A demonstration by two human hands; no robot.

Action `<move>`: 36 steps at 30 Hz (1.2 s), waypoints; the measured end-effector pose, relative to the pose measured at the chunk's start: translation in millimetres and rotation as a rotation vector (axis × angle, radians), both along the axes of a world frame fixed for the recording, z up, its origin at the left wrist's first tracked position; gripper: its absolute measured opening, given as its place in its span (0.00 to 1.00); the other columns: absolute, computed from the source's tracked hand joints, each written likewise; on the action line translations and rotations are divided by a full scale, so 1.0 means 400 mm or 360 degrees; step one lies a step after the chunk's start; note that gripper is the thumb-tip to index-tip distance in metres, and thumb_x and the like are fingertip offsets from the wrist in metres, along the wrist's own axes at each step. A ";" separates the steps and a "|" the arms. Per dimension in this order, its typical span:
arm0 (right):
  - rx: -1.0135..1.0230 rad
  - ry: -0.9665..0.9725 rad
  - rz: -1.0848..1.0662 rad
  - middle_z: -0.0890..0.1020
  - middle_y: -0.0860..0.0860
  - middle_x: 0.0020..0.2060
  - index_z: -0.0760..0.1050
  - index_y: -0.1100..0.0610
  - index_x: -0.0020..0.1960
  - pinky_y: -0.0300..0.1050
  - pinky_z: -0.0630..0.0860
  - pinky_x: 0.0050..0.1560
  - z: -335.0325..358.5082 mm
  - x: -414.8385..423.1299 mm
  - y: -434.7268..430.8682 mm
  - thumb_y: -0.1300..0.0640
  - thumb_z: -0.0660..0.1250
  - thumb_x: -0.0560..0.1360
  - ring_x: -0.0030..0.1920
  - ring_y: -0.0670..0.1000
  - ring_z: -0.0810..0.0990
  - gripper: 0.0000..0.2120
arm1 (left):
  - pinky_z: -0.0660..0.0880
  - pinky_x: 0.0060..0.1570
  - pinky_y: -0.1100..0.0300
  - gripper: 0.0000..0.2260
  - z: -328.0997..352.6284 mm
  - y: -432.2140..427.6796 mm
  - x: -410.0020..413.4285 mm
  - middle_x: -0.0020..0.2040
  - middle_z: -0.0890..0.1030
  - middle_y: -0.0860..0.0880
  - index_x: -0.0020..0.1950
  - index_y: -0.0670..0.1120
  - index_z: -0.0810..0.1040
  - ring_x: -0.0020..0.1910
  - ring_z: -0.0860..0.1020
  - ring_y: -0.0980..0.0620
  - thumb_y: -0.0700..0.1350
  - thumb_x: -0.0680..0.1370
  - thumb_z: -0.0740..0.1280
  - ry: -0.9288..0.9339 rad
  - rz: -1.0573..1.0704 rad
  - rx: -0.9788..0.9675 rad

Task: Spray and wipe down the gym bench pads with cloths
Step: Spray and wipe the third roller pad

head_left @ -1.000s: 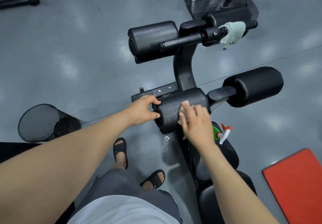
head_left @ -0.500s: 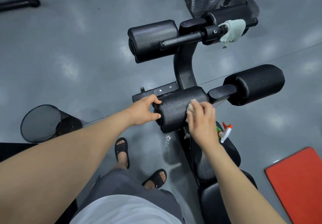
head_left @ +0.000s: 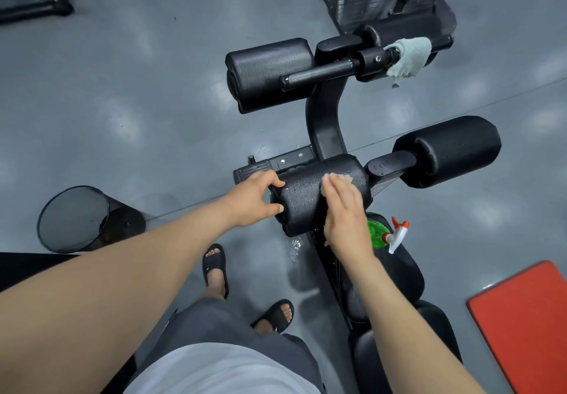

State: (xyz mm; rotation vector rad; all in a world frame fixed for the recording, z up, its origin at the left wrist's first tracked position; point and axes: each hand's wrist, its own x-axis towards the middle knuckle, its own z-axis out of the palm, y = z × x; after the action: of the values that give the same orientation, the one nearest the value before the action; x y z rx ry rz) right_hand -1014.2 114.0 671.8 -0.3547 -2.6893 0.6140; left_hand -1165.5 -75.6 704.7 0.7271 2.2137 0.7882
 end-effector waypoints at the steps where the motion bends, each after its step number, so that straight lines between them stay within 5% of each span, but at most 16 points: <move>1: -0.0022 -0.0019 -0.0072 0.73 0.61 0.71 0.71 0.65 0.73 0.57 0.61 0.77 0.002 -0.008 0.026 0.70 0.56 0.78 0.72 0.63 0.68 0.24 | 0.67 0.71 0.56 0.23 0.000 -0.001 0.002 0.68 0.70 0.50 0.67 0.51 0.74 0.68 0.72 0.51 0.47 0.74 0.76 0.0008 -0.0003 -0.0001; 6: -0.0198 -0.0090 -0.0485 0.73 0.62 0.71 0.71 0.67 0.72 0.51 0.57 0.79 0.023 -0.059 0.050 0.71 0.57 0.78 0.74 0.65 0.67 0.23 | 0.66 0.71 0.56 0.22 -0.006 -0.004 0.016 0.66 0.69 0.53 0.66 0.50 0.73 0.69 0.72 0.51 0.45 0.75 0.76 0.0033 0.0021 0.0043; 11: -0.0063 -0.0105 0.0022 0.75 0.61 0.69 0.73 0.66 0.70 0.52 0.60 0.78 0.037 -0.045 -0.060 0.66 0.52 0.73 0.73 0.63 0.68 0.28 | 0.67 0.72 0.53 0.22 -0.009 -0.003 0.019 0.66 0.68 0.54 0.65 0.51 0.73 0.69 0.72 0.51 0.46 0.75 0.76 0.0026 0.0040 0.0057; 15: 0.0132 -0.0191 0.0296 0.76 0.59 0.69 0.73 0.63 0.71 0.53 0.63 0.76 0.056 -0.030 0.000 0.70 0.60 0.71 0.71 0.62 0.72 0.28 | 0.67 0.71 0.52 0.22 -0.006 -0.003 0.019 0.68 0.69 0.52 0.65 0.52 0.72 0.69 0.72 0.51 0.47 0.74 0.77 0.0027 0.0035 0.0039; 18: 0.0047 -0.0220 -0.0074 0.76 0.58 0.68 0.74 0.62 0.70 0.48 0.59 0.77 0.066 -0.036 0.085 0.72 0.60 0.71 0.68 0.63 0.73 0.27 | 0.66 0.71 0.53 0.22 -0.005 -0.005 0.024 0.69 0.69 0.52 0.65 0.52 0.73 0.70 0.71 0.51 0.46 0.74 0.77 0.0054 0.0037 0.0057; 21: -0.0058 -0.0196 -0.0371 0.74 0.60 0.69 0.73 0.64 0.71 0.56 0.66 0.75 0.066 -0.047 0.079 0.72 0.60 0.74 0.70 0.63 0.71 0.26 | 0.66 0.72 0.54 0.21 -0.008 -0.008 0.034 0.70 0.68 0.52 0.64 0.52 0.73 0.71 0.70 0.51 0.46 0.74 0.77 0.0074 0.0064 0.0089; 25: -0.0006 -0.0175 -0.0023 0.74 0.63 0.68 0.72 0.67 0.70 0.61 0.62 0.76 0.064 -0.045 -0.022 0.68 0.55 0.70 0.71 0.65 0.68 0.29 | 0.66 0.72 0.54 0.22 -0.007 -0.006 0.034 0.70 0.68 0.52 0.63 0.53 0.72 0.72 0.70 0.51 0.46 0.74 0.77 0.0086 0.0065 0.0099; 30: 0.0106 -0.0229 0.0435 0.75 0.57 0.70 0.73 0.61 0.72 0.55 0.65 0.76 0.076 -0.028 0.005 0.67 0.54 0.76 0.72 0.60 0.72 0.25 | 0.69 0.68 0.53 0.25 0.001 -0.008 0.035 0.65 0.68 0.54 0.64 0.54 0.69 0.67 0.71 0.51 0.48 0.73 0.78 0.0137 0.0003 0.0054; 36: -0.0042 -0.0194 -0.0187 0.80 0.55 0.58 0.74 0.59 0.64 0.51 0.73 0.62 0.095 -0.058 0.106 0.66 0.58 0.79 0.58 0.60 0.77 0.15 | 0.66 0.73 0.52 0.43 -0.014 -0.007 0.043 0.74 0.67 0.51 0.78 0.52 0.61 0.73 0.68 0.50 0.49 0.69 0.81 0.0088 0.0063 0.0027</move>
State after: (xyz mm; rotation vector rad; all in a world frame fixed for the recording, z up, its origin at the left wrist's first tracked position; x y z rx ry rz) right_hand -1037.4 156.4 709.9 -0.5702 -2.7533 0.6122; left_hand -1148.2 -78.3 699.1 0.7232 2.2796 0.8168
